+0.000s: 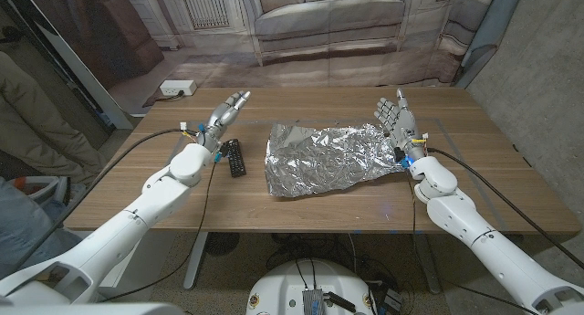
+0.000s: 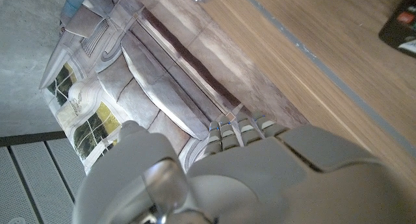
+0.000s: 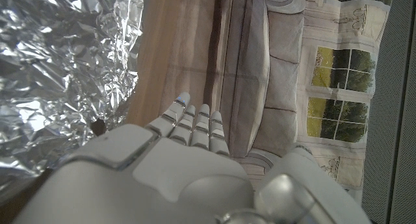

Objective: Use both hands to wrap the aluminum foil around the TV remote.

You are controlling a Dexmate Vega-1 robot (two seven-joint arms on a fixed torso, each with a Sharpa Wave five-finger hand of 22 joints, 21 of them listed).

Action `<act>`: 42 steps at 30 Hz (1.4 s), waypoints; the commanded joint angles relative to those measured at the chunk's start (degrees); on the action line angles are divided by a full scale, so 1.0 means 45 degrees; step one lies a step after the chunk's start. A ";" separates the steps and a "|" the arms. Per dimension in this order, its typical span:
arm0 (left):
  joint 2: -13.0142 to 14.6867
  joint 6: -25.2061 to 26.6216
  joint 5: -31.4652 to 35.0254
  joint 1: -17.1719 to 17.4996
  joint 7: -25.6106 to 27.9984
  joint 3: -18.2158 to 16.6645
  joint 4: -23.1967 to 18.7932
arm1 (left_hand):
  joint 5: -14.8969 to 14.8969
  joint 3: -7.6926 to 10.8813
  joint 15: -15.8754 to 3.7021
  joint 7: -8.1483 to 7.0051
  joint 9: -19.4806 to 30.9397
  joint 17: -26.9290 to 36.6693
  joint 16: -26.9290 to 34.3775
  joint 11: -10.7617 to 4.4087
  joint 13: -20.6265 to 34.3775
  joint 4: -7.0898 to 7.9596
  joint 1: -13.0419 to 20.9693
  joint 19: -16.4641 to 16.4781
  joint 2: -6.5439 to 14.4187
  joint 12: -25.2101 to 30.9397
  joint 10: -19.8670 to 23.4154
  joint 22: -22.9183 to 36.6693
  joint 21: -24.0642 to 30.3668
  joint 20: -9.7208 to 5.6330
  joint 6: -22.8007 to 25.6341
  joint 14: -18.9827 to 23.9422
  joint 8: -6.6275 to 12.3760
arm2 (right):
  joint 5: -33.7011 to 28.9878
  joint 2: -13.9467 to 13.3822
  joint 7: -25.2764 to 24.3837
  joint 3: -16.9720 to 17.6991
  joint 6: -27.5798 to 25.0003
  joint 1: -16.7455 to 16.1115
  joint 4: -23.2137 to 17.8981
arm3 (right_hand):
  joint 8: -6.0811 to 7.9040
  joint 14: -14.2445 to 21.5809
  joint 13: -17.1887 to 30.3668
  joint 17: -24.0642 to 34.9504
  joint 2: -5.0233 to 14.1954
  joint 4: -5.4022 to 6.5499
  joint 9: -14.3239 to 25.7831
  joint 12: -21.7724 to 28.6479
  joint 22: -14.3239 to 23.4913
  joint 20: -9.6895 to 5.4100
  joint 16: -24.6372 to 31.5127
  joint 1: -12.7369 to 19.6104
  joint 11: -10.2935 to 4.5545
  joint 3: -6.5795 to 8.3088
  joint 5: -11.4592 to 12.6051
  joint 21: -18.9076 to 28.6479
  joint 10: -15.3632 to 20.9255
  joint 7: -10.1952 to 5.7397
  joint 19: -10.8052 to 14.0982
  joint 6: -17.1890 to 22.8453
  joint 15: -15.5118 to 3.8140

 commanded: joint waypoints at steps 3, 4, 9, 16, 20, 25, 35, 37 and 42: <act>0.1115 -0.1526 0.1681 0.0302 -0.0390 -0.0039 0.0267 | -0.0144 0.0062 -0.0239 -0.0044 0.0061 0.0050 0.0085 -0.0055 0.0044 -0.0245 0.0413 0.0393 0.0035 0.0118 0.0539 0.0021 0.0114 -0.0771 0.0610 0.0476 0.0152 | -0.0356 -0.0434 -0.0866 0.0265 -0.0343 -0.0699 -0.1556 | 0.0105 0.0111 0.0031 0.0023 0.0058 -0.0015 0.0038 0.0061 0.0016 -0.0135 0.0030 0.0169 -0.0011 0.0097 0.0078 -0.0063 0.0179 -0.0039 0.0067 0.0126 0.0010; 0.1244 -0.1492 0.1864 0.0401 -0.0304 -0.0074 0.0119 | -0.0169 0.0086 -0.0258 -0.0070 0.0063 0.0049 0.0094 -0.0067 0.0045 -0.0298 0.0515 0.0469 0.0044 0.0132 0.0648 0.0021 0.0123 -0.0736 0.0715 0.0580 0.0169 | -0.0363 -0.0434 -0.0973 0.0287 -0.0409 -0.0729 -0.1657 | 0.0103 0.0112 0.0031 0.0023 0.0060 -0.0018 0.0038 0.0060 0.0016 -0.0140 0.0029 0.0173 -0.0014 0.0098 0.0078 -0.0065 0.0178 -0.0036 0.0072 0.0125 0.0014; 0.1778 -0.1372 0.2737 0.0838 0.0130 -0.0246 -0.0354 | -0.0228 0.0151 -0.0316 -0.0195 0.0068 0.0047 0.0089 -0.0196 0.0047 -0.0432 0.0769 0.0555 0.0064 0.0135 0.0833 0.0024 0.0111 -0.0575 0.0884 0.0763 0.0178 | -0.0467 -0.0405 -0.1306 0.0315 -0.0546 -0.0867 -0.1902 | 0.0102 0.0112 0.0033 0.0023 0.0069 -0.0034 0.0039 0.0061 0.0018 -0.0128 0.0023 0.0195 0.0032 0.0103 0.0074 -0.0088 0.0205 -0.0030 0.0074 0.0138 0.0017; 0.2226 -0.1897 0.5049 0.1239 0.1833 -0.0497 -0.0323 | -0.0362 0.0309 -0.0556 -0.0372 0.0083 0.0041 0.0050 -0.0288 0.0056 -0.0742 0.1363 0.0651 0.0118 0.0126 0.1222 0.0033 0.0052 -0.0245 0.1265 0.1102 0.0196 | -0.0635 -0.0304 -0.1869 0.0299 -0.0718 -0.1236 -0.2352 | 0.0099 0.0114 0.0036 0.0025 0.0082 -0.0053 0.0039 0.0057 0.0020 -0.0127 0.0016 0.0218 0.0011 0.0108 0.0067 -0.0121 0.0226 -0.0027 0.0081 0.0155 0.0020; 0.2502 -0.2193 0.6022 0.1338 0.2407 -0.0564 -0.0129 | -0.0489 0.0447 -0.0773 -0.0514 0.0092 0.0032 0.0042 -0.0490 0.0061 -0.1086 0.1966 0.1072 0.0073 0.0109 0.1562 0.0023 0.0111 -0.0691 0.1550 0.1467 0.0192 | -0.0662 -0.0190 -0.2270 0.0283 -0.0890 -0.1485 -0.2696 | 0.0093 0.0124 0.0038 0.0027 0.0093 -0.0063 0.0040 0.0049 0.0021 -0.0130 0.0016 0.0228 0.0034 0.0109 0.0062 -0.0144 0.0232 -0.0025 0.0092 0.0161 0.0020; 0.2884 -0.2448 0.7221 0.1367 0.3022 -0.0531 0.0225 | -0.0592 0.0564 -0.0782 -0.0514 0.0098 0.0029 0.0002 -0.0502 0.0066 -0.1336 0.2433 0.1433 0.0071 0.0073 0.1805 0.0013 0.0151 -0.0832 0.1801 0.1702 0.0180 | -0.0834 -0.0139 -0.2747 0.0194 -0.1166 -0.1815 -0.3174 | 0.0081 0.0145 0.0039 0.0030 0.0105 -0.0074 0.0041 0.0041 0.0023 -0.0131 0.0018 0.0238 0.0025 0.0110 0.0054 -0.0172 0.0240 -0.0025 0.0105 0.0152 0.0038; 0.4403 -0.1502 0.7812 0.2187 0.2395 -0.0997 -0.0855 | -0.0704 0.0758 -0.0661 -0.0397 0.0113 0.0031 -0.0193 -0.0372 0.0078 -0.1753 0.3237 0.1327 0.0032 -0.0182 0.1654 0.0020 -0.0041 -0.0521 0.1538 0.1619 -0.0094 | -0.1089 0.0062 -0.3342 0.0105 -0.1220 -0.2319 -0.3773 | 0.0069 0.0232 0.0044 0.0036 0.0122 -0.0093 0.0043 0.0028 0.0027 -0.0158 0.0038 0.0248 0.0030 0.0103 0.0037 -0.0193 0.0270 -0.0018 0.0244 0.0167 0.0004; 0.4694 -0.1328 0.7934 0.2361 0.2350 -0.1126 -0.1067 | -0.0700 0.0862 -0.0587 -0.0432 0.0123 0.0032 -0.0261 -0.0416 0.0083 -0.1912 0.3582 0.1224 0.0055 -0.0277 0.1524 0.0023 -0.0115 -0.0438 0.1382 0.1478 -0.0190 | -0.1116 0.0081 -0.3434 0.0090 -0.1286 -0.2382 -0.3858 | 0.0068 0.0224 0.0044 0.0038 0.0123 -0.0096 0.0043 0.0021 0.0028 -0.0150 0.0031 0.0248 0.0031 0.0099 0.0033 -0.0206 0.0267 -0.0018 0.0253 0.0174 0.0019; 0.5414 -0.1084 0.8354 0.2483 0.1979 -0.1254 -0.1361 | -0.0689 0.0941 -0.0602 -0.0420 0.0135 0.0030 -0.0318 -0.0384 0.0091 -0.2081 0.3952 0.1064 0.0001 -0.0354 0.1405 0.0024 -0.0208 -0.0438 0.1230 0.1314 -0.0277 | -0.1100 0.0220 -0.3527 -0.0004 -0.1365 -0.2413 -0.3930 | 0.0061 0.0230 0.0046 0.0042 0.0129 -0.0097 0.0044 0.0009 0.0030 -0.0152 0.0028 0.0239 0.0037 0.0092 0.0026 -0.0231 0.0262 -0.0022 0.0265 0.0174 0.0022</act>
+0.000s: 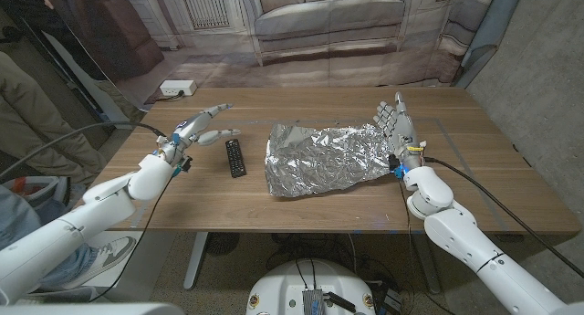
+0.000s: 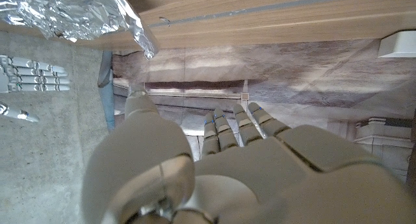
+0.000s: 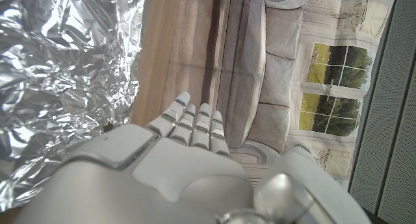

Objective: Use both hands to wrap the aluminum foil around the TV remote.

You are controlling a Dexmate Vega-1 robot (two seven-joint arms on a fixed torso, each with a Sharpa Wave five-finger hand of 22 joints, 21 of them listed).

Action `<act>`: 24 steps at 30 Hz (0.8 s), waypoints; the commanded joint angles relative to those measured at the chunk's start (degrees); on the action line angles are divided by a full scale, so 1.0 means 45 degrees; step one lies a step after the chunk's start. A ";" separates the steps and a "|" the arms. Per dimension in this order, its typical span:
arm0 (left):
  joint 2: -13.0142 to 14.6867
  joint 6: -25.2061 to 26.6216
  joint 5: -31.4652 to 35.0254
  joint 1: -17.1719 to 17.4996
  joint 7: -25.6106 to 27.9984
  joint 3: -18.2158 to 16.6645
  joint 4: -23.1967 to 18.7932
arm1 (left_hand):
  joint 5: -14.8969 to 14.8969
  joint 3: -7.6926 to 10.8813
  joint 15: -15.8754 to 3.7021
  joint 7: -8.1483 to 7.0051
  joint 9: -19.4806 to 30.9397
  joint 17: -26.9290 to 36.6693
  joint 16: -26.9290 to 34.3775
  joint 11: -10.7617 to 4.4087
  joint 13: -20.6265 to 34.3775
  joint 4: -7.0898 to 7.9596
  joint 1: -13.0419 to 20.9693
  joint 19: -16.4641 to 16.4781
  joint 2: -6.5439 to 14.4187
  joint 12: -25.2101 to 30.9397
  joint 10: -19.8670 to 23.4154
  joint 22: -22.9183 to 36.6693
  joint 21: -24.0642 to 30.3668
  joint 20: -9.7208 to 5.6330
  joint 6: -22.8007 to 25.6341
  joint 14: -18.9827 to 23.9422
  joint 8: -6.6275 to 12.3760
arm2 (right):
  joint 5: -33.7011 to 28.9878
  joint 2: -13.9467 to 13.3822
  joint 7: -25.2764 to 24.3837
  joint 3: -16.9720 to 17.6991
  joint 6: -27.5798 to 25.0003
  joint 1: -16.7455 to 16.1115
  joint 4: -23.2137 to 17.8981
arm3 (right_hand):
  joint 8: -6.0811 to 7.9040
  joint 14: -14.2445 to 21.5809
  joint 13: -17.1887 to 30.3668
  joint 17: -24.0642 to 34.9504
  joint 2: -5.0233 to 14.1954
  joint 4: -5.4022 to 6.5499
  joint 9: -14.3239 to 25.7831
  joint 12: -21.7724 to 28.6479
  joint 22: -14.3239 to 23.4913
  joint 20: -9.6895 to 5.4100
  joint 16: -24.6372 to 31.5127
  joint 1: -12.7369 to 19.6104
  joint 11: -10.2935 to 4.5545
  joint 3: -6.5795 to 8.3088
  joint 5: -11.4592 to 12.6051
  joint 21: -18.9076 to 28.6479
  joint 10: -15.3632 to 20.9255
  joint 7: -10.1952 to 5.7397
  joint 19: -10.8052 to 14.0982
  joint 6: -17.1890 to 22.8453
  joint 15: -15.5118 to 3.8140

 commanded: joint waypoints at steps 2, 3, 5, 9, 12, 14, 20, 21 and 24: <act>0.1949 0.0727 0.1191 0.0543 -0.0817 -0.0386 -0.0921 | -0.0040 0.0068 -0.0580 0.0022 0.0050 0.0032 -0.0059 -0.0008 0.0029 -0.0202 0.0394 -0.0115 -0.0068 -0.0050 -0.0080 0.0021 -0.0067 -0.0400 -0.0125 -0.0108 -0.0079 | -0.0088 0.0294 -0.0562 -0.0191 -0.0269 -0.0346 -0.0502 | 0.0060 0.0111 0.0049 0.0047 0.0013 -0.0046 0.0047 0.0008 0.0034 -0.0152 0.0029 0.0119 0.0027 0.0038 0.0025 -0.0094 0.0067 -0.0010 0.0130 0.0087 0.0013; 0.2079 0.0738 0.1312 0.0468 -0.0998 -0.0338 -0.0954 | -0.0026 0.0104 -0.0596 -0.0034 0.0055 0.0031 -0.0050 -0.0085 0.0032 -0.0267 0.0558 -0.0108 -0.0090 -0.0032 -0.0011 0.0020 -0.0074 -0.0428 -0.0071 -0.0097 -0.0063 | -0.0089 0.0306 -0.0565 -0.0221 -0.0312 -0.0325 -0.0508 | 0.0056 0.0108 0.0049 0.0047 0.0014 -0.0046 0.0047 0.0006 0.0035 -0.0154 0.0028 0.0117 0.0027 0.0037 0.0024 -0.0097 0.0069 -0.0014 0.0133 0.0081 0.0014; 0.2256 0.0681 0.1554 0.0273 -0.1306 -0.0204 -0.0966 | -0.0011 0.0146 -0.0635 -0.0077 0.0062 0.0030 -0.0037 -0.0146 0.0037 -0.0333 0.0764 -0.0082 -0.0120 -0.0009 0.0081 0.0018 -0.0078 -0.0571 -0.0002 -0.0076 -0.0047 | -0.0086 0.0343 -0.0625 -0.0258 -0.0387 -0.0318 -0.0553 | 0.0055 0.0116 0.0049 0.0049 0.0016 -0.0046 0.0047 0.0003 0.0035 -0.0154 0.0029 0.0114 0.0060 0.0034 0.0021 -0.0105 0.0070 -0.0016 0.0142 0.0083 0.0013; 0.2506 0.1156 0.2398 -0.0105 -0.1977 0.0118 -0.1345 | -0.0007 0.0165 -0.0673 -0.0258 0.0073 0.0039 -0.0067 -0.0198 0.0046 -0.0357 0.0974 0.0156 -0.0189 -0.0028 0.0086 0.0030 0.0000 -0.0718 0.0110 -0.0190 -0.0027 | -0.0033 0.0418 -0.0954 -0.0259 -0.0660 -0.0414 -0.0778 | 0.0047 0.0188 0.0051 0.0056 0.0030 -0.0040 0.0048 -0.0005 0.0038 -0.0136 0.0053 0.0094 0.0087 0.0024 0.0013 -0.0108 0.0080 -0.0023 0.0228 0.0082 0.0041; 0.2639 0.1552 0.3040 -0.0527 -0.2730 0.0414 -0.1739 | -0.0021 0.0149 -0.0784 -0.0327 0.0081 0.0076 0.0033 -0.0325 0.0056 -0.0297 0.1045 0.0508 -0.0228 0.0026 0.0276 0.0063 0.0130 -0.0761 0.0314 -0.0008 0.0021 | 0.0039 0.0602 -0.1254 -0.0181 -0.0577 -0.0623 -0.0830 | 0.0057 0.0279 0.0054 0.0062 0.0046 -0.0035 0.0050 -0.0013 0.0041 -0.0097 0.0081 0.0076 0.0163 0.0015 0.0005 -0.0101 0.0088 -0.0048 0.0344 0.0123 0.0096; 0.2711 0.1650 0.3266 -0.0702 -0.3001 0.0522 -0.1844 | -0.0022 0.0152 -0.0864 -0.0356 0.0085 0.0095 0.0084 -0.0355 0.0061 -0.0272 0.1087 0.0657 -0.0222 0.0052 0.0374 0.0082 0.0186 -0.0779 0.0349 0.0115 0.0018 | 0.0059 0.0580 -0.1297 -0.0146 -0.0595 -0.0706 -0.0887 | 0.0067 0.0318 0.0055 0.0064 0.0053 -0.0035 0.0051 0.0003 0.0043 -0.0101 0.0091 0.0071 0.0207 0.0012 0.0001 -0.0099 0.0141 -0.0064 0.0401 0.0159 0.0080; 0.3109 0.1975 0.4297 -0.1274 -0.4026 0.0859 -0.2268 | -0.0002 0.0220 -0.0864 -0.0314 0.0091 0.0112 0.0095 -0.0387 0.0068 -0.0296 0.1283 0.0779 -0.0164 0.0015 0.0327 0.0101 0.0225 -0.0804 0.0248 0.0170 -0.0043 | 0.0082 0.0520 -0.1489 -0.0099 -0.0823 -0.0840 -0.1058 | 0.0075 0.0349 0.0057 0.0067 0.0065 -0.0036 0.0053 -0.0011 0.0045 -0.0101 0.0091 0.0063 0.0265 0.0006 -0.0005 -0.0118 0.0134 -0.0078 0.0442 0.0200 0.0085; 0.3161 0.1972 0.4492 -0.1389 -0.4171 0.0923 -0.2312 | 0.0003 0.0234 -0.0863 -0.0301 0.0092 0.0114 0.0088 -0.0416 0.0069 -0.0305 0.1331 0.0781 -0.0158 -0.0004 0.0287 0.0103 0.0223 -0.0795 0.0219 0.0162 -0.0058 | 0.0094 0.0538 -0.1526 -0.0092 -0.0833 -0.0858 -0.1064 | 0.0075 0.0354 0.0058 0.0068 0.0070 -0.0036 0.0053 -0.0014 0.0046 -0.0106 0.0090 0.0061 0.0253 0.0005 -0.0006 -0.0124 0.0132 -0.0075 0.0451 0.0204 0.0072; 0.3272 0.1925 0.5022 -0.1618 -0.4242 0.1033 -0.2368 | 0.0014 0.0259 -0.0907 -0.0331 0.0095 0.0115 0.0096 -0.0402 0.0072 -0.0323 0.1422 0.0831 -0.0149 -0.0010 0.0282 0.0105 0.0236 -0.0832 0.0191 0.0198 -0.0074 | 0.0136 0.0582 -0.1551 -0.0092 -0.0818 -0.0901 -0.1032 | 0.0071 0.0360 0.0059 0.0068 0.0078 -0.0037 0.0054 -0.0026 0.0047 -0.0097 0.0088 0.0060 0.0260 0.0004 -0.0008 -0.0137 0.0114 -0.0076 0.0456 0.0203 0.0075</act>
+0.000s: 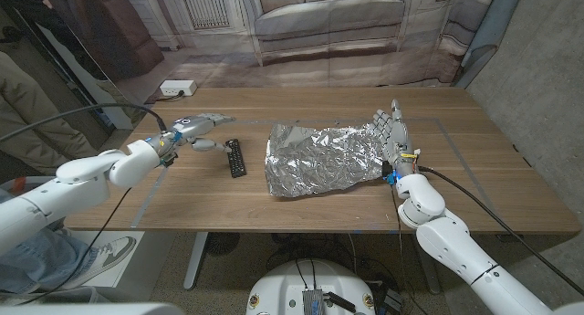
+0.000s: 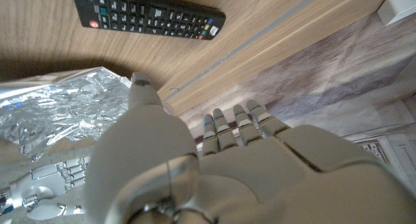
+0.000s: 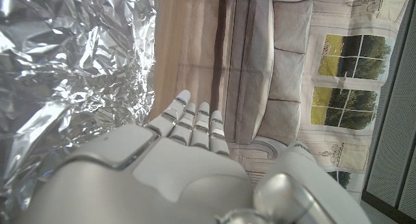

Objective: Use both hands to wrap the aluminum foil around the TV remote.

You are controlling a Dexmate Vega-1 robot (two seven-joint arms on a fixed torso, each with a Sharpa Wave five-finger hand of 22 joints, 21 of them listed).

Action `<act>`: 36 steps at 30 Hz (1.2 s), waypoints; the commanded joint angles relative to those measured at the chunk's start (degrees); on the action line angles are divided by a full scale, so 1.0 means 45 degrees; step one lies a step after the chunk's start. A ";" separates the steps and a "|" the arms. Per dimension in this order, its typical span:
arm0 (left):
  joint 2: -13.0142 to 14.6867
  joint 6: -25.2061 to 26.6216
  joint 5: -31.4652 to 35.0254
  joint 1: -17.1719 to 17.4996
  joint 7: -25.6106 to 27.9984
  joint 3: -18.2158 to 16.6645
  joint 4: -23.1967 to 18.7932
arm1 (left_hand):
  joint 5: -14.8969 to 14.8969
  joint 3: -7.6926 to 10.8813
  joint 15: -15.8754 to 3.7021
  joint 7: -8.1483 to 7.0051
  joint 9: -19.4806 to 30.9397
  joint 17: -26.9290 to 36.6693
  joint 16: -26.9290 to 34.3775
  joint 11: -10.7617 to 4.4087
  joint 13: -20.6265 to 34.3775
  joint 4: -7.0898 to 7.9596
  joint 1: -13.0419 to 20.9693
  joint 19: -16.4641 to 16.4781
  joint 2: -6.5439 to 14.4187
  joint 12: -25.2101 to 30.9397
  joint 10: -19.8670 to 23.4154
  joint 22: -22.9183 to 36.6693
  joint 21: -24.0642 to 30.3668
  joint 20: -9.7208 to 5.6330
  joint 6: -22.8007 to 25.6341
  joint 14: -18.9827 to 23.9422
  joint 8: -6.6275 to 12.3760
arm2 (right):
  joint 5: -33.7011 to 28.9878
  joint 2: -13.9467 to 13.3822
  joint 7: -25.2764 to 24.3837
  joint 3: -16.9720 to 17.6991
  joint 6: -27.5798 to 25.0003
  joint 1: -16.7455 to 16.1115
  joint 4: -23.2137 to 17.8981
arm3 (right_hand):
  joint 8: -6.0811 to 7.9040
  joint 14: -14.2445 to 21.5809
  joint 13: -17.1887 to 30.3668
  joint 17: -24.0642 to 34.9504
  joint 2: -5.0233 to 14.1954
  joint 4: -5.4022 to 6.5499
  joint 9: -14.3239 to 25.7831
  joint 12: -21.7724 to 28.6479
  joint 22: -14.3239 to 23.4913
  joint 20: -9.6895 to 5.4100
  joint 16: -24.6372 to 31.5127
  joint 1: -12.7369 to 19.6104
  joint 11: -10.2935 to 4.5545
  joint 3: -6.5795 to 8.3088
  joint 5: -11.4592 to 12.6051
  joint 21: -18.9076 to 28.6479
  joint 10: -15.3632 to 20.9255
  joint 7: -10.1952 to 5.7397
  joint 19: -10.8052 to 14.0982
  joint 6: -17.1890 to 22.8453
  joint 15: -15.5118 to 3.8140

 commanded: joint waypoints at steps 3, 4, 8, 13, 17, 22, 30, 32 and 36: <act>0.0859 0.0136 0.2253 -0.1440 -0.1189 0.0830 -0.0621 | 0.0022 0.0092 -0.0955 -0.0084 0.0071 0.0050 0.0114 -0.0133 0.0021 -0.0051 0.0297 0.0270 0.0001 0.0034 0.0161 0.0045 0.0129 -0.0902 0.0134 0.0230 -0.0032 | 0.0197 0.0125 -0.0527 0.0071 -0.0320 -0.0319 -0.0184 | 0.0069 0.0082 0.0061 0.0071 0.0091 -0.0037 0.0056 -0.0032 0.0049 -0.0095 0.0035 0.0059 0.0093 0.0005 -0.0009 -0.0059 0.0039 0.0038 0.0123 0.0094 0.0006; 0.0848 -0.0013 0.2355 -0.1546 -0.1127 0.0879 -0.0521 | 0.0024 0.0088 -0.0977 -0.0126 0.0075 0.0052 0.0136 -0.0255 0.0026 -0.0040 0.0342 0.0358 -0.0022 0.0074 0.0285 0.0046 0.0153 -0.0925 0.0195 0.0316 -0.0017 | 0.0220 0.0140 -0.0546 0.0071 -0.0332 -0.0332 -0.0170 | 0.0067 0.0079 0.0061 0.0071 0.0096 -0.0037 0.0056 -0.0034 0.0049 -0.0091 0.0032 0.0059 0.0099 0.0006 -0.0009 -0.0063 0.0037 0.0033 0.0129 0.0091 0.0006; 0.0872 -0.0290 0.3043 -0.1971 -0.1209 0.1096 -0.0366 | 0.0025 0.0069 -0.1103 -0.0182 0.0082 0.0060 0.0206 -0.0283 0.0034 0.0001 0.0409 0.0599 -0.0064 0.0124 0.0470 0.0048 0.0224 -0.0969 0.0391 0.0584 0.0037 | 0.0300 0.0201 -0.0627 0.0071 -0.0390 -0.0360 -0.0114 | 0.0067 0.0141 0.0063 0.0073 0.0127 -0.0036 0.0058 -0.0040 0.0051 -0.0090 0.0049 0.0061 0.0089 0.0013 -0.0010 -0.0060 0.0040 0.0045 0.0203 0.0106 -0.0020; 0.0864 -0.0237 0.4007 -0.2390 -0.1380 0.1347 -0.0271 | 0.0026 0.0014 -0.1106 -0.0208 0.0091 0.0060 0.0084 -0.0349 0.0043 0.0041 0.0477 0.0536 -0.0176 -0.0043 0.0116 0.0041 0.0158 -0.0986 0.0003 0.0401 -0.0147 | 0.0352 0.0324 -0.0787 0.0071 -0.0406 -0.0387 0.0009 | 0.0063 0.0182 0.0065 0.0076 0.0163 -0.0035 0.0060 -0.0046 0.0054 -0.0090 0.0052 0.0060 0.0069 0.0018 -0.0012 -0.0067 0.0048 0.0059 0.0282 0.0114 -0.0042; 0.0575 -0.0678 0.4299 -0.3005 -0.1706 0.1705 0.0239 | 0.0030 -0.0006 -0.1134 -0.0200 0.0095 0.0058 0.0061 -0.0345 0.0047 0.0051 0.0510 0.0548 -0.0218 -0.0066 0.0063 0.0035 0.0144 -0.1061 -0.0115 0.0369 -0.0197 | 0.0502 0.0428 -0.0811 0.0097 -0.0346 -0.0439 0.0099 | 0.0062 0.0242 0.0066 0.0077 0.0180 -0.0036 0.0062 -0.0047 0.0056 -0.0084 0.0068 0.0060 0.0072 0.0019 -0.0015 -0.0064 0.0059 0.0070 0.0350 0.0122 -0.0064; 0.0334 -0.0812 0.5363 -0.3634 -0.2093 0.2226 0.0478 | 0.0105 -0.0025 -0.1172 -0.0178 0.0108 0.0037 -0.0113 -0.0397 0.0054 0.0017 0.0824 0.0330 -0.0352 -0.0276 -0.0565 0.0003 -0.0024 -0.1140 -0.0702 -0.0115 -0.0400 | 0.0485 0.0434 -0.0999 0.0093 -0.0484 -0.0444 0.0051 | 0.0060 0.0289 0.0067 0.0078 0.0196 -0.0040 0.0063 -0.0048 0.0057 -0.0090 0.0077 0.0064 0.0096 0.0021 -0.0017 -0.0065 0.0073 0.0071 0.0409 0.0128 -0.0072; -0.0289 -0.1582 0.6293 -0.4816 -0.1936 0.3004 0.1436 | 0.0259 0.0084 -0.1293 -0.0325 0.0131 0.0041 0.0079 -0.0559 0.0065 0.0003 0.1310 0.0627 -0.0242 -0.0083 -0.0298 -0.0023 0.0011 -0.1162 -0.0576 0.0269 -0.0263 | 0.0552 0.0512 -0.1259 0.0115 -0.0683 -0.0418 0.0129 | 0.0055 0.0329 0.0069 0.0078 0.0218 -0.0049 0.0065 -0.0045 0.0059 -0.0110 0.0077 0.0075 0.0090 0.0026 -0.0021 -0.0071 0.0104 0.0064 0.0486 0.0131 -0.0096; -0.0469 -0.1877 0.6533 -0.5132 -0.1827 0.3254 0.1699 | 0.0327 0.0144 -0.1470 -0.0391 0.0145 0.0041 0.0141 -0.0623 0.0069 0.0001 0.1564 0.0978 -0.0176 0.0017 -0.0044 -0.0025 0.0101 -0.1161 -0.0284 0.0559 -0.0142 | 0.0579 0.0554 -0.1260 0.0108 -0.0657 -0.0400 0.0197 | 0.0059 0.0365 0.0070 0.0077 0.0223 -0.0054 0.0066 -0.0047 0.0060 -0.0116 0.0085 0.0079 0.0095 0.0026 -0.0023 -0.0077 0.0107 0.0065 0.0507 0.0146 -0.0105; -0.0853 -0.2579 0.6672 -0.5738 -0.1504 0.3691 0.2333 | 0.0414 0.0227 -0.1671 -0.0521 0.0159 0.0046 0.0256 -0.0796 0.0072 0.0020 0.1941 0.1499 -0.0077 0.0221 0.0605 -0.0029 0.0211 -0.1180 0.0368 0.1178 0.0084 | 0.0628 0.0610 -0.1211 0.0057 -0.0652 -0.0316 0.0316 | 0.0063 0.0388 0.0071 0.0077 0.0228 -0.0061 0.0067 -0.0041 0.0061 -0.0130 0.0084 0.0086 0.0094 0.0026 -0.0026 -0.0078 0.0134 0.0070 0.0557 0.0166 -0.0119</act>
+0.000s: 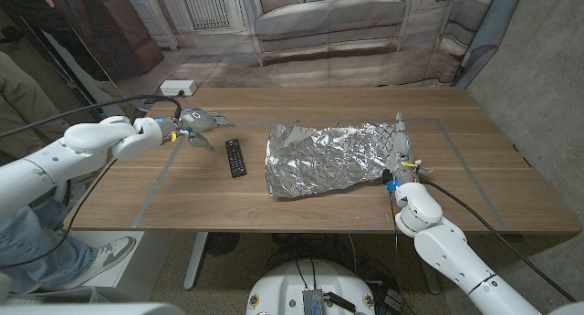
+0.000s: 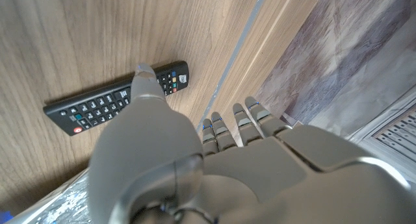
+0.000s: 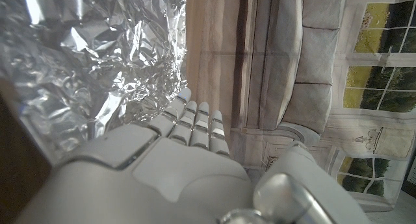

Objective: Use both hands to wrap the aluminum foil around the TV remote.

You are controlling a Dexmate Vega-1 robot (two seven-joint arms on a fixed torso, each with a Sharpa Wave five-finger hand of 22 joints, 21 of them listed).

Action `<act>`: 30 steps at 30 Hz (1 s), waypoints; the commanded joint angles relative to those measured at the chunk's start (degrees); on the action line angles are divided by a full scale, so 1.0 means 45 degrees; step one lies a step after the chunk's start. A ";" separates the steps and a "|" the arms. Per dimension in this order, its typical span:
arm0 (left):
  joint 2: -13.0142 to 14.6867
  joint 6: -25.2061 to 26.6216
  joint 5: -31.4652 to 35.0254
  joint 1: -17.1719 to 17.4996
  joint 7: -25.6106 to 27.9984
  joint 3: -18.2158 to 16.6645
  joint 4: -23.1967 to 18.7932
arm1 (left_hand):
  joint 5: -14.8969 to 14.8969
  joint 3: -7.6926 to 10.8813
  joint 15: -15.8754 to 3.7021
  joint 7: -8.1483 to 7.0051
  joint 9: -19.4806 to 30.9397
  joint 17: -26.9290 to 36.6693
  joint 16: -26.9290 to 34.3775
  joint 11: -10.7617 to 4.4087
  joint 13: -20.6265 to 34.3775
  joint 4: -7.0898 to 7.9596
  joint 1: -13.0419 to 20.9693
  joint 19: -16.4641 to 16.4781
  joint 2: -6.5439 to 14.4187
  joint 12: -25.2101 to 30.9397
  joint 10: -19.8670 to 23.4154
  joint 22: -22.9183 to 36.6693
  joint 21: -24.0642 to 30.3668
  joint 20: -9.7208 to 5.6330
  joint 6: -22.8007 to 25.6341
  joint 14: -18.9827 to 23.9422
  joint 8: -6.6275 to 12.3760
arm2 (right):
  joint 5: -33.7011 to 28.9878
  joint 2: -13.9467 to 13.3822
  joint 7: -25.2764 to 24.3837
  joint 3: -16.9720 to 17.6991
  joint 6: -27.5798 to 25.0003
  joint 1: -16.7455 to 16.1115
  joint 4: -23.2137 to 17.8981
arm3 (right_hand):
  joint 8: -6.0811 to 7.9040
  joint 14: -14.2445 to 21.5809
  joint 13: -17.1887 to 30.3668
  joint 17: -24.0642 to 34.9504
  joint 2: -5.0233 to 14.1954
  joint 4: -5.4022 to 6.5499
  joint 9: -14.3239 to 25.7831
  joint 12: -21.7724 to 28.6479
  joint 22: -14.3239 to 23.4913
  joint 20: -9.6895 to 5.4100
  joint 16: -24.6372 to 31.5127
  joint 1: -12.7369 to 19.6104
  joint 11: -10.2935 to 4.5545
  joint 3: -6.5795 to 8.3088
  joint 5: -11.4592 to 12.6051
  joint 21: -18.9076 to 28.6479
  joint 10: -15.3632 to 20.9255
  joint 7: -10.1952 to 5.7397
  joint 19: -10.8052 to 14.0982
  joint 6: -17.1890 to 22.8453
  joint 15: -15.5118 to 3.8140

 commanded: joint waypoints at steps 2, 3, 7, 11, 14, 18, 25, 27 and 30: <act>-0.1061 -0.1801 0.1237 -0.1953 0.0657 0.1403 0.1762 | 0.0143 0.0117 -0.1724 -0.0084 0.0044 0.0045 0.0120 -0.0141 0.0026 0.0007 0.0389 0.0607 0.0070 0.0234 0.0702 0.0006 0.0209 -0.1177 0.0703 0.0590 0.0245 | 0.0114 0.0157 -0.0117 -0.0077 -0.0112 0.0135 0.0247 | 0.0064 0.0174 0.0072 0.0012 0.0180 -0.0065 0.0069 -0.0040 0.0063 -0.0136 0.0091 0.0038 0.0013 0.0026 -0.0017 -0.0028 0.0073 -0.0005 0.0116 0.0103 0.0021; -0.1163 -0.1997 0.1300 -0.2119 0.0757 0.1534 0.1942 | 0.0154 0.0127 -0.1764 -0.0127 0.0046 0.0044 0.0139 -0.0096 0.0026 0.0007 0.0458 0.0724 0.0074 0.0267 0.0831 0.0003 0.0232 -0.1201 0.0797 0.0716 0.0270 | 0.0106 0.0159 -0.0122 -0.0088 -0.0115 0.0142 0.0248 | 0.0063 0.0194 0.0072 0.0012 0.0181 -0.0067 0.0069 -0.0036 0.0063 -0.0136 0.0095 0.0040 0.0033 0.0025 -0.0018 -0.0029 0.0089 -0.0002 0.0132 0.0102 0.0020; -0.1443 -0.2608 0.1624 -0.2650 0.1321 0.1995 0.2507 | 0.0164 0.0125 -0.1777 -0.0195 0.0048 0.0039 0.0138 -0.0105 0.0026 0.0018 0.0525 0.0829 0.0063 0.0301 0.0987 -0.0004 0.0241 -0.1228 0.0985 0.0825 0.0327 | 0.0091 0.0151 -0.0117 -0.0126 -0.0140 0.0171 0.0248 | 0.0064 0.0207 0.0073 0.0012 0.0182 -0.0073 0.0070 -0.0034 0.0064 -0.0140 0.0094 0.0045 0.0014 0.0024 -0.0021 -0.0030 0.0102 -0.0003 0.0161 0.0113 0.0026; -0.1663 -0.3108 0.1751 -0.3084 0.1798 0.2345 0.2930 | 0.0158 0.0089 -0.1770 -0.0214 0.0050 0.0037 0.0118 -0.0135 0.0025 0.0062 0.0489 0.0819 0.0035 0.0304 0.1046 -0.0011 0.0213 -0.1206 0.1093 0.0848 0.0356 | 0.0090 0.0126 -0.0145 -0.0125 -0.0159 0.0138 0.0187 | 0.0064 0.0227 0.0073 0.0011 0.0183 -0.0080 0.0071 -0.0037 0.0064 -0.0137 0.0095 0.0051 0.0020 0.0023 -0.0023 -0.0039 0.0105 -0.0010 0.0177 0.0117 0.0020; -0.1673 -0.3271 0.1843 -0.3250 0.1831 0.2531 0.2977 | 0.0155 0.0069 -0.1760 -0.0224 0.0051 0.0036 0.0109 -0.0098 0.0024 0.0090 0.0467 0.0830 0.0023 0.0322 0.1127 -0.0015 0.0201 -0.1209 0.1154 0.0872 0.0371 | 0.0059 0.0109 -0.0183 -0.0116 -0.0140 0.0095 0.0118 | 0.0062 0.0249 0.0074 0.0011 0.0184 -0.0085 0.0071 -0.0037 0.0065 -0.0136 0.0097 0.0056 0.0009 0.0023 -0.0025 -0.0049 0.0112 -0.0008 0.0187 0.0119 0.0016; -0.1597 -0.3229 0.1771 -0.3286 0.1710 0.2607 0.2967 | 0.0151 0.0044 -0.1769 -0.0203 0.0053 0.0034 0.0102 -0.0106 0.0023 0.0126 0.0439 0.0840 0.0011 0.0310 0.1143 -0.0020 0.0183 -0.1192 0.1232 0.0913 0.0389 | -0.0016 0.0065 -0.0222 -0.0088 -0.0105 0.0064 0.0015 | 0.0059 0.0256 0.0074 0.0011 0.0184 -0.0093 0.0072 -0.0037 0.0066 -0.0137 0.0091 0.0062 0.0010 0.0021 -0.0028 -0.0061 0.0125 -0.0011 0.0200 0.0119 0.0022; -0.1391 -0.3205 0.1654 -0.3309 0.1525 0.2648 0.3042 | 0.0148 0.0016 -0.1729 -0.0212 0.0054 0.0033 0.0098 -0.0070 0.0021 0.0167 0.0415 0.0875 0.0003 0.0314 0.1226 -0.0026 0.0164 -0.1168 0.1275 0.0988 0.0385 | -0.0197 -0.0029 -0.0458 -0.0055 -0.0330 0.0104 -0.0227 | 0.0052 0.0261 0.0075 0.0011 0.0184 -0.0103 0.0073 -0.0042 0.0067 -0.0143 0.0080 0.0067 0.0021 0.0017 -0.0032 -0.0079 0.0129 -0.0020 0.0221 0.0111 0.0025; -0.1338 -0.3206 0.1681 -0.3314 0.1466 0.2665 0.3025 | 0.0147 0.0008 -0.1709 -0.0199 0.0054 0.0031 0.0087 -0.0110 0.0021 0.0173 0.0417 0.0873 -0.0006 0.0310 0.1239 -0.0028 0.0154 -0.1166 0.1285 0.0989 0.0383 | -0.0175 -0.0024 -0.0469 -0.0052 -0.0381 0.0125 -0.0232 | 0.0047 0.0258 0.0076 0.0011 0.0183 -0.0106 0.0073 -0.0046 0.0067 -0.0137 0.0075 0.0067 0.0018 0.0014 -0.0034 -0.0088 0.0125 -0.0020 0.0219 0.0101 0.0040; -0.1306 -0.3190 0.1775 -0.3337 0.1473 0.2701 0.3053 | 0.0147 -0.0003 -0.1705 -0.0193 0.0054 0.0028 0.0079 -0.0125 0.0020 0.0173 0.0426 0.0880 -0.0025 0.0297 0.1233 -0.0030 0.0144 -0.1143 0.1290 0.1003 0.0377 | -0.0160 0.0013 -0.0486 -0.0060 -0.0405 0.0162 -0.0202 | 0.0047 0.0255 0.0076 0.0012 0.0182 -0.0109 0.0074 -0.0050 0.0068 -0.0127 0.0069 0.0067 0.0016 0.0011 -0.0036 -0.0101 0.0122 -0.0012 0.0216 0.0105 0.0043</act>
